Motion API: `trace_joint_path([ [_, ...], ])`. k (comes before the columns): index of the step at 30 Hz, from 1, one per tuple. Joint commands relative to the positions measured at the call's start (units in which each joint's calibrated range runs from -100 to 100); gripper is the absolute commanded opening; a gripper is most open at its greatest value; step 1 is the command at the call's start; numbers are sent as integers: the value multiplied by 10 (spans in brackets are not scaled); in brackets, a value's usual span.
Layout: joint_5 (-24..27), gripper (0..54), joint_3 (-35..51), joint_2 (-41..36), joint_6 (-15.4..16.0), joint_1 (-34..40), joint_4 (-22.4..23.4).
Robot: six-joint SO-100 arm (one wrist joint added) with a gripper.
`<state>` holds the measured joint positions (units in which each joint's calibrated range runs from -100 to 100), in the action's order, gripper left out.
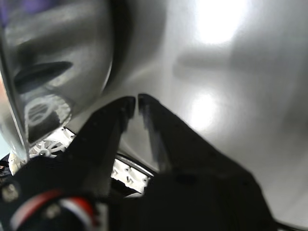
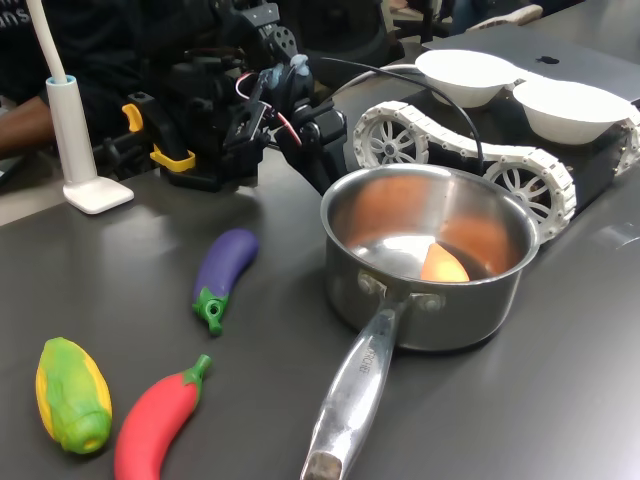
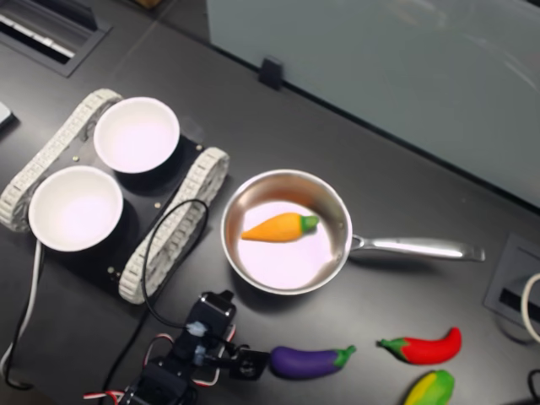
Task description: Pick up the brinjal and place them in the pan
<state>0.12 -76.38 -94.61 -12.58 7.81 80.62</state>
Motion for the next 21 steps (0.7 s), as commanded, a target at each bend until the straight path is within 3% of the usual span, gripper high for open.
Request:
trace_joint_path([
  [1,7,2,16,-8,-20,21,0],
  [5,1,6,16,-8,1,-16,-1],
  [17,-11,2,41,3,7,-37,16],
  [21,-11,2,67,59,7,-44,14],
])
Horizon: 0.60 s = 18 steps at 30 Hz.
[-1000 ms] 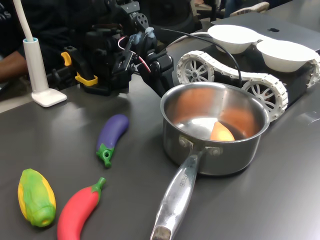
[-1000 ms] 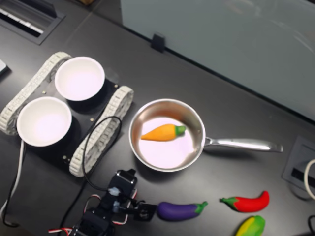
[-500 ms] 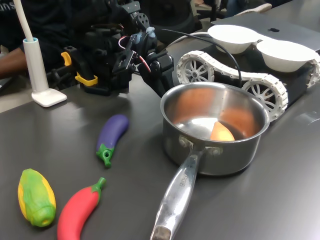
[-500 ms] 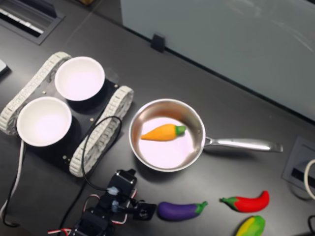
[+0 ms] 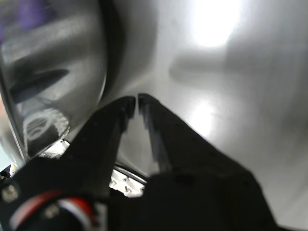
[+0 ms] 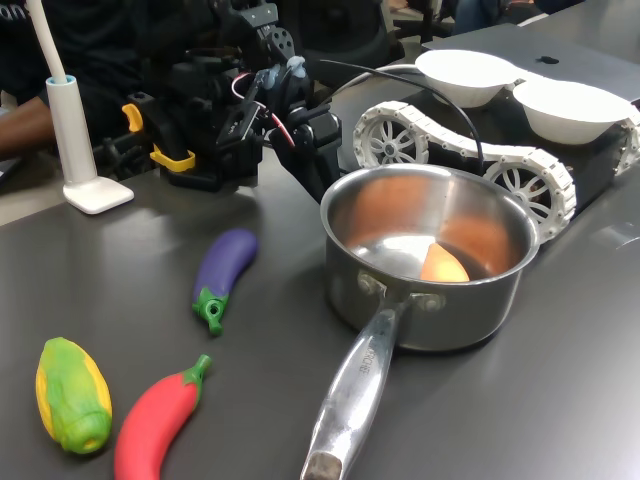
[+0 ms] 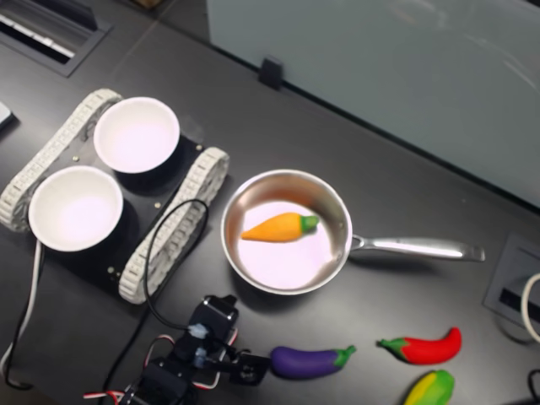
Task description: Pick up the brinjal and place them in the pan
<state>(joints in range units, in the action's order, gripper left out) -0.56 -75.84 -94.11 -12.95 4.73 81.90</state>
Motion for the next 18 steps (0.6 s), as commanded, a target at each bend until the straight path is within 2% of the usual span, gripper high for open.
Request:
trace_joint_path([
  [1,-3,2,69,69,11,-19,-3],
  [5,-3,2,86,81,10,-27,3],
  [10,-1,2,126,78,10,-34,33],
  [18,-4,2,207,119,10,-38,78],
])
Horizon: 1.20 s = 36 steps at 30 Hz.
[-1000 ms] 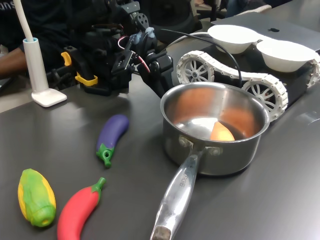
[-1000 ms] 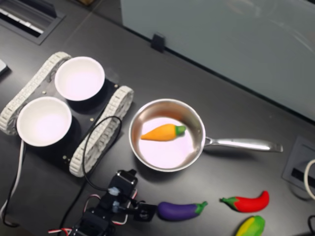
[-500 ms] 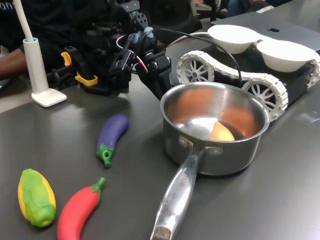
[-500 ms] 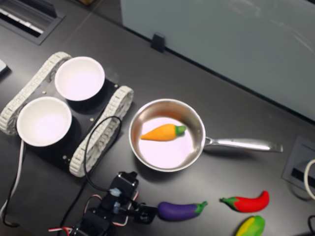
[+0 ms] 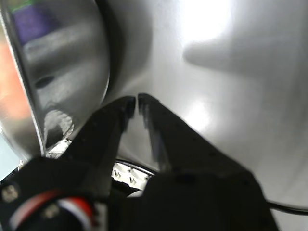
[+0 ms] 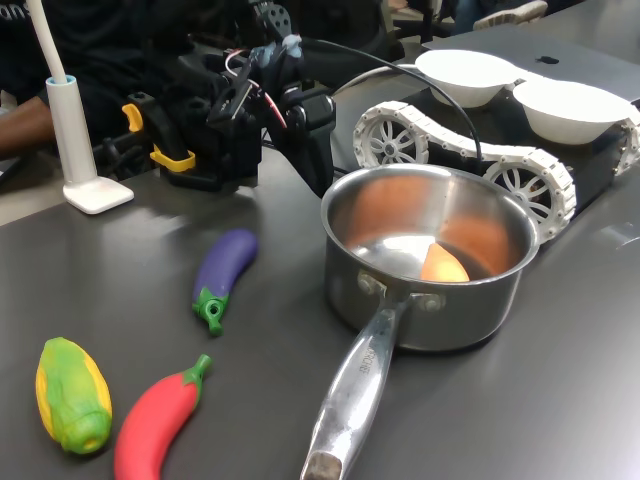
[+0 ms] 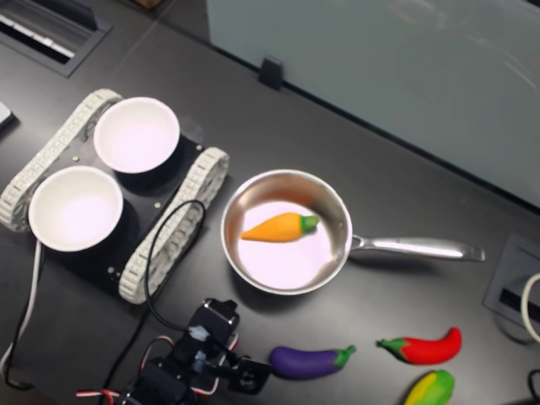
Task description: Pick up the brinjal and place them in the pan
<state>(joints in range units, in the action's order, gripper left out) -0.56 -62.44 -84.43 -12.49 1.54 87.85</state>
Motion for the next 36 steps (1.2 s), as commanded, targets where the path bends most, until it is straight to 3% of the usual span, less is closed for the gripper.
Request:
trace_joint_path([
  [1,-5,2,82,27,6,-9,23],
  [8,-17,2,160,70,13,-54,42],
  [17,-52,2,300,134,88,-155,108],
  [36,-65,2,496,250,91,-237,121],
])
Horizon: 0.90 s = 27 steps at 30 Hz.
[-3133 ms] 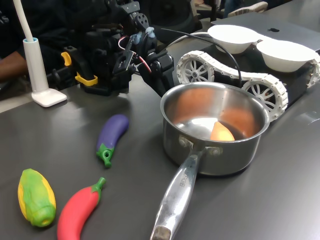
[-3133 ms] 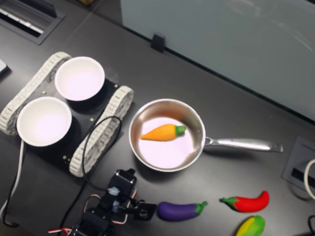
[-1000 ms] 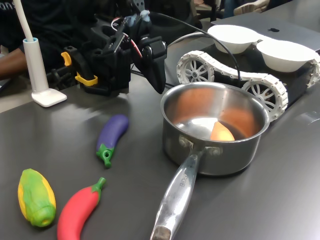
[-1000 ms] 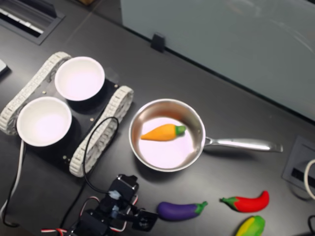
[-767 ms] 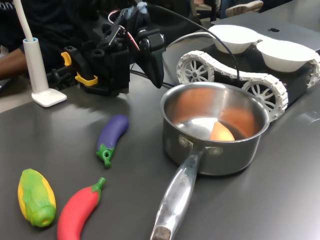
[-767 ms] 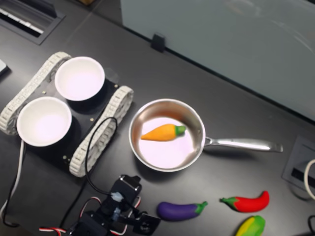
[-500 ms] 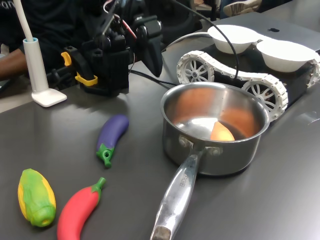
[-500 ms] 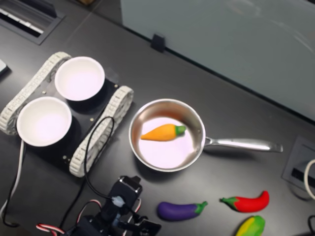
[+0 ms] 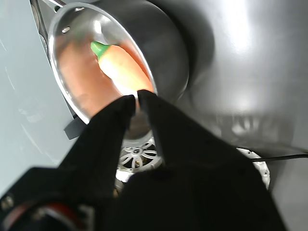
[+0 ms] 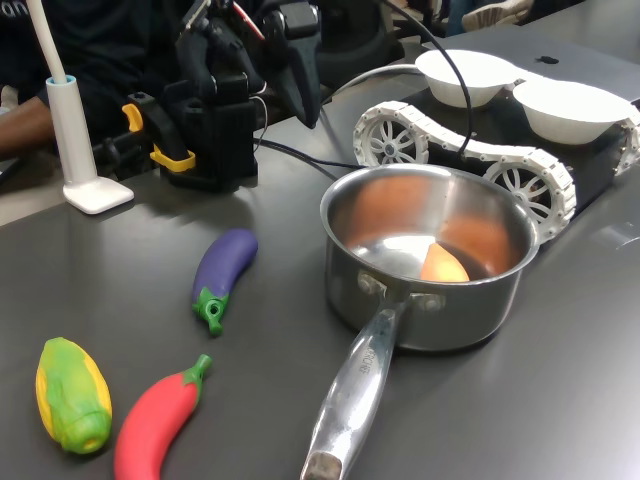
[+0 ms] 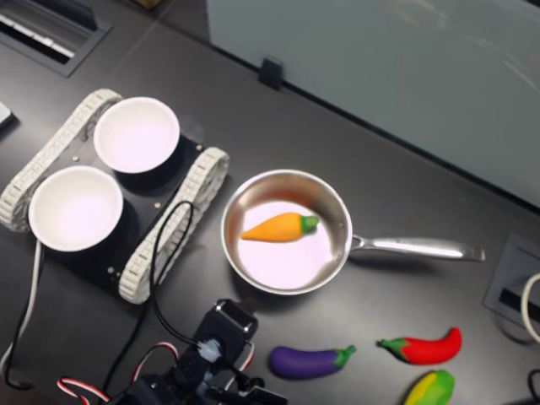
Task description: Pick up the brinjal and place them in the pan
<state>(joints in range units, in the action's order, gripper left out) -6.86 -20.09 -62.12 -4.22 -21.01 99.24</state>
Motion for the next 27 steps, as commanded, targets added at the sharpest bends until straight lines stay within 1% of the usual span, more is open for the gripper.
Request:
trace_joint_path([
  [1,-1,2,86,40,9,-17,7],
  [7,-5,2,148,109,14,-67,7],
  [12,-9,12,183,146,14,-93,8],
  [16,-12,44,200,180,13,-119,8],
  [27,-39,136,240,261,13,-181,8],
])
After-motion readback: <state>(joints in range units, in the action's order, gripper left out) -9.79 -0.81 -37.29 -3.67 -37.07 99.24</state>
